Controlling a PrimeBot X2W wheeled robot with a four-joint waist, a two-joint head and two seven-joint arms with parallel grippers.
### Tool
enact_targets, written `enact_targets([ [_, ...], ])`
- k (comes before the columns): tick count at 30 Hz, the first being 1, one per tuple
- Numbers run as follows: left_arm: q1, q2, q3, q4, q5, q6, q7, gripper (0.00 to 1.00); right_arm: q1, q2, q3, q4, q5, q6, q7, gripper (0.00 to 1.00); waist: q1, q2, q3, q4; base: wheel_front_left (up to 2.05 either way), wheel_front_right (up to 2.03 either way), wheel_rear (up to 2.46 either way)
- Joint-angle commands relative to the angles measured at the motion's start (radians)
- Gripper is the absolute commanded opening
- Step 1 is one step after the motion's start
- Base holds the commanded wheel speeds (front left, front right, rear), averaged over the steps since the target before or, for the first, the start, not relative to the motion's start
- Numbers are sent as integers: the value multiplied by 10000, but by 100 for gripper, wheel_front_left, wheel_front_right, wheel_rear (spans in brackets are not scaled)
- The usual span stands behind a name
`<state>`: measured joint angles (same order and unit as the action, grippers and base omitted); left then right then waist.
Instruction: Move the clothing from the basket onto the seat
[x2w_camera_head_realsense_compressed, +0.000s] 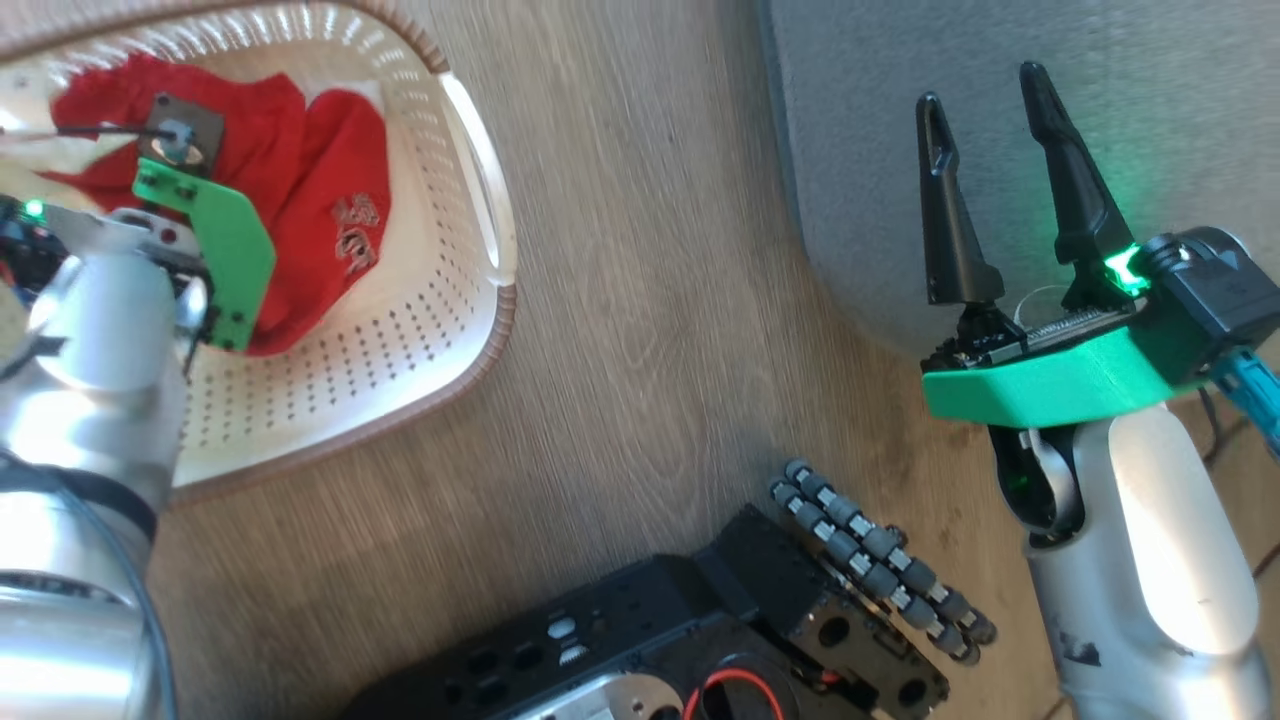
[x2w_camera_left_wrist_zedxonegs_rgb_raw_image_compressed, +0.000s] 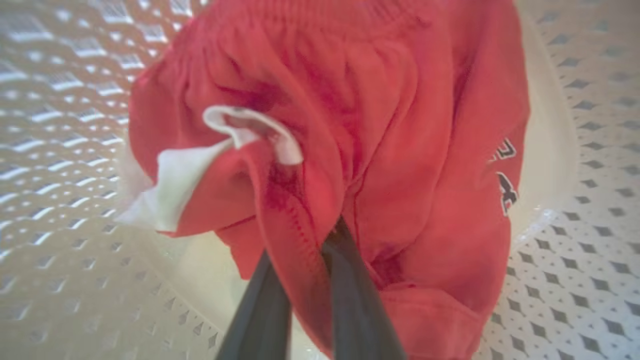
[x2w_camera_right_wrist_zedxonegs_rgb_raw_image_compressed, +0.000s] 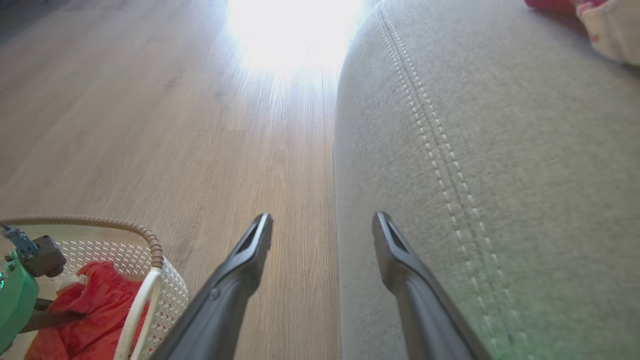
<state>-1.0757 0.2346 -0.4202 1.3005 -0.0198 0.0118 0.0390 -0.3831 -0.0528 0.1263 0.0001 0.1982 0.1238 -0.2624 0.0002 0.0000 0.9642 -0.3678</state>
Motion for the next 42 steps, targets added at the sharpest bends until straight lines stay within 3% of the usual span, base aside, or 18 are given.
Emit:
enact_targets([
  [1,567,56,169,-107,-73,-22,-265,0,385,26,36,-150,-104,69,6,100,-2,0,-620,234,0,0,0],
  [8,1278,-716,455,-105,-736,-463,-1723,0,696,26,-529,162,-517,69,6,100,-2,0,-2471,1019,0,0,0],
  [19,2277,-1331,696,-634,-1337,-643,-2983,0,1328,26,-987,537,-1031,69,6,100,-2,0,-5027,2041,0,0,0],
  [32,4506,-1534,2247,-6760,-1690,-425,-3006,0,2202,26,-1178,770,-1278,69,6,100,-2,0,-7084,2877,0,0,0],
  [42,5618,-1751,3329,-10560,-1356,-754,-3007,0,2566,26,-1127,882,-1210,69,6,100,-2,0,-8040,2885,0,0,0],
])
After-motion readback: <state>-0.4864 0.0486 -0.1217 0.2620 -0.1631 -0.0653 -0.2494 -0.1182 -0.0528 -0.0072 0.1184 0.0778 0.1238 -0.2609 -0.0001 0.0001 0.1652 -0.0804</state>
